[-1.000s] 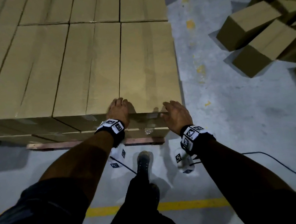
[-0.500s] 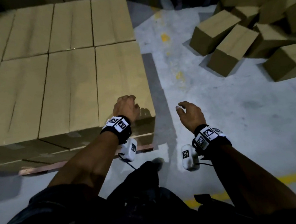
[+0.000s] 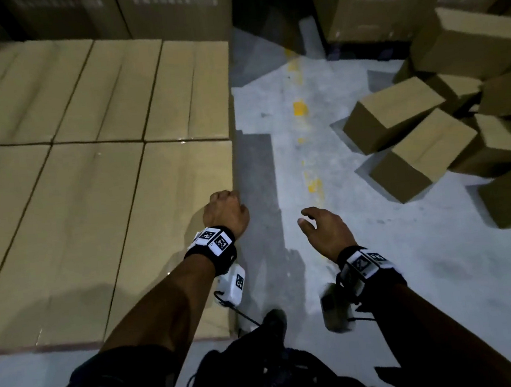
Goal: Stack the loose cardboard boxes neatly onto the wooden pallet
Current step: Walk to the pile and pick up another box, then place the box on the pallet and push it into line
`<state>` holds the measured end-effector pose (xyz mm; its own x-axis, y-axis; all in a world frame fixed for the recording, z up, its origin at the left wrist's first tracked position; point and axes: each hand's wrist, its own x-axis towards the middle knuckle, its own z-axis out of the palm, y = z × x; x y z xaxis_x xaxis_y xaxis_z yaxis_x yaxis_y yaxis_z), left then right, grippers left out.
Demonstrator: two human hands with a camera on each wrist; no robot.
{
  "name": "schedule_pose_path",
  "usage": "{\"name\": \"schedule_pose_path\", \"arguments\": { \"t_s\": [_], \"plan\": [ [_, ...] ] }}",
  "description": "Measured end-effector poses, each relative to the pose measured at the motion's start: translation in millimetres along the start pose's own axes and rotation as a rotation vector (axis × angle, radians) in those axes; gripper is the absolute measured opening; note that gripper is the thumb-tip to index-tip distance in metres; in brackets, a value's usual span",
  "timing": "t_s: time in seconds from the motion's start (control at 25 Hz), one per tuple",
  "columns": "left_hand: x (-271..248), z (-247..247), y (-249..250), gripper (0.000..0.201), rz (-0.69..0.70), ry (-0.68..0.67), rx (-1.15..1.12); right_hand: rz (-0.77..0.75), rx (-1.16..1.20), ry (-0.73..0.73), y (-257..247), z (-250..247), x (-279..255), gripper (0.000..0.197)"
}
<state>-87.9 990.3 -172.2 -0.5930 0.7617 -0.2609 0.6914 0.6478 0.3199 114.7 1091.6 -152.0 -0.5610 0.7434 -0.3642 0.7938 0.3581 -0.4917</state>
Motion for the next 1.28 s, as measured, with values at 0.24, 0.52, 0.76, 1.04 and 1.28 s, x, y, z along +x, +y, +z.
{"name": "schedule_pose_path", "arguments": {
  "t_s": [0.24, 0.52, 0.76, 1.04, 1.28],
  "plan": [
    [78, -29, 4, 0.042, -0.167, 0.032, 0.012, -0.15, -0.011, -0.103, -37, -50, 124, 0.041],
    [168, -29, 0, 0.051, -0.458, 0.051, -0.035, -0.271, 0.04, -0.349, -79, -55, 290, 0.044],
    [200, -32, 17, 0.062, -0.727, 0.041, -0.17, -0.204, 0.083, -0.664, -113, -26, 374, 0.052],
    [157, 19, 11, 0.106, -0.914, -0.216, -0.122, 0.053, 0.174, -0.911, -128, 26, 391, 0.055],
    [123, 51, 7, 0.103, -1.049, -0.023, -0.103, 0.308, 0.375, -0.977, -141, 53, 371, 0.072]
  ]
}}
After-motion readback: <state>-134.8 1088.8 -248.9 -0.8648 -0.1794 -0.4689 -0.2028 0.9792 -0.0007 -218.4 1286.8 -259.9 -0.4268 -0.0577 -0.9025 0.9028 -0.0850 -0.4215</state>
